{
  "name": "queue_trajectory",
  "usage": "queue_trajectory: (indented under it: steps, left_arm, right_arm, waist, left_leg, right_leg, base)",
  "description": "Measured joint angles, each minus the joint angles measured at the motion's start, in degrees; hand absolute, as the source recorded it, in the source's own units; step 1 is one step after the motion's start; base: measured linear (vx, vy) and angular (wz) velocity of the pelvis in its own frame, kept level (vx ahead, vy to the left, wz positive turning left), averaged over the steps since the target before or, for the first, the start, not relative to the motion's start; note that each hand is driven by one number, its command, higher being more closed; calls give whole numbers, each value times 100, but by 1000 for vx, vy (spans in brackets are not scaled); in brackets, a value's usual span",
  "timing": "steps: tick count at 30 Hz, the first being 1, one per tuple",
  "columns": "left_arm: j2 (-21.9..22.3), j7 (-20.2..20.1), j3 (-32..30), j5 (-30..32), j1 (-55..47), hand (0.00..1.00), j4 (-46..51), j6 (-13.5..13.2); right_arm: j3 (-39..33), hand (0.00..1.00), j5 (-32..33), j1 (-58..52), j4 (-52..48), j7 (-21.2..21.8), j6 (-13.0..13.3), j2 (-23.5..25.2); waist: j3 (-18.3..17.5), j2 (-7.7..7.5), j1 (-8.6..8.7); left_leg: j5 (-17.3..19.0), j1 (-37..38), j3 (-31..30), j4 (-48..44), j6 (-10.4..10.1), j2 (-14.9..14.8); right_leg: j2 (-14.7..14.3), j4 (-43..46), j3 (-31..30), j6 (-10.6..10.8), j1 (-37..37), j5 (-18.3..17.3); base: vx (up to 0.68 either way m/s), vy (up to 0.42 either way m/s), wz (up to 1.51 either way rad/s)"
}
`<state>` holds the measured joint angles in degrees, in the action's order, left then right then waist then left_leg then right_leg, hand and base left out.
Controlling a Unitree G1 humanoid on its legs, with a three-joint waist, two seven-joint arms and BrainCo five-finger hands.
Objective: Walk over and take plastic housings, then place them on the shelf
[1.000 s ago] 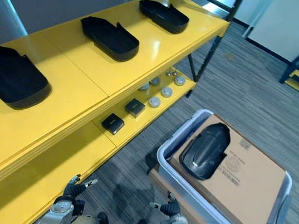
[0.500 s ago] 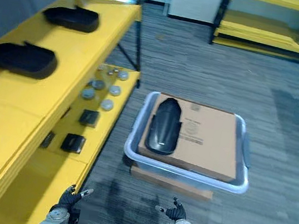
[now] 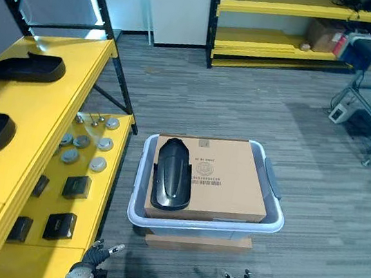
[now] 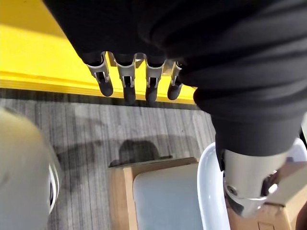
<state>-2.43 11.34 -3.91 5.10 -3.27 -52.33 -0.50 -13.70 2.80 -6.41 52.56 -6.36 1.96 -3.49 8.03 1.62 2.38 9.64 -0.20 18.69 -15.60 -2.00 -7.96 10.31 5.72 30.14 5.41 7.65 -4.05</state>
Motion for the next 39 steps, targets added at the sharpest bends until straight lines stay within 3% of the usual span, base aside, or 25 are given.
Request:
queue_trajectory:
  steps: [7, 13, 25, 30, 31, 35, 39]
  left_arm:
    - [-91, -3, 106, 0, -104, 0, -1, 2]
    - [-62, -8, 138, 4, -235, 0, -5, 2]
    - [-114, -10, 146, 17, -334, 0, -8, -8]
    - [-99, -10, 99, 6, -365, 0, -3, -7]
    - [-103, -10, 77, 7, -394, 0, 13, -9]
    - [-88, -12, -21, 17, -466, 0, 78, -19]
    - [-115, -12, -14, 22, -487, 0, 78, -21]
  right_arm:
    - [-347, 0, 3, 150, 1, -1, 13, 0]
    - [-456, 0, 4, 183, 8, -3, 18, -26]
    - [-452, 0, 11, 106, -138, -56, 33, -10]
    - [-1058, 0, 382, -356, -1753, -228, 41, 16]
    - [-1291, 0, 396, -454, -2552, -349, 52, -12]
    - [-1347, 0, 329, -474, -4089, -476, 178, -118]
    - [-1171, 0, 84, -275, -4896, -519, 310, -153]
  waist:
    - [-59, -135, -27]
    - [-57, -161, -15]
    - [-27, -286, -32]
    - [-15, -299, 10]
    - [-23, -295, 33]
    - [-93, -262, 56]
    - [-200, -291, 48]
  left_leg:
    - [-457, 314, -171, 949, 22, 390]
    - [-573, 389, -301, 1197, -26, 400]
    - [-699, 384, -266, 1162, -30, 340]
    - [-726, 265, -420, 1142, -71, 294]
    - [-739, 221, -470, 1188, -93, 308]
    - [-742, 142, -772, 1508, -106, 453]
    - [-900, 112, -946, 1682, -39, 533]
  right_leg:
    - [91, -219, -40, 12, 119, 6]
    - [33, -241, -76, 12, 157, 7]
    - [-65, -269, -795, -11, 101, -13]
    - [-108, -160, -838, 15, -77, -126]
    - [-111, -145, -860, 41, -121, -181]
    - [-112, -136, -993, 43, -305, -196]
    - [-100, -162, -897, 70, -294, -184]
  base:
    - [87, 33, 21]
    - [15, -14, 8]
    - [-53, 2, -3]
    - [-113, -30, 6]
    - [-87, -2, 10]
    - [-14, 14, 1]
    - [128, 2, 14]
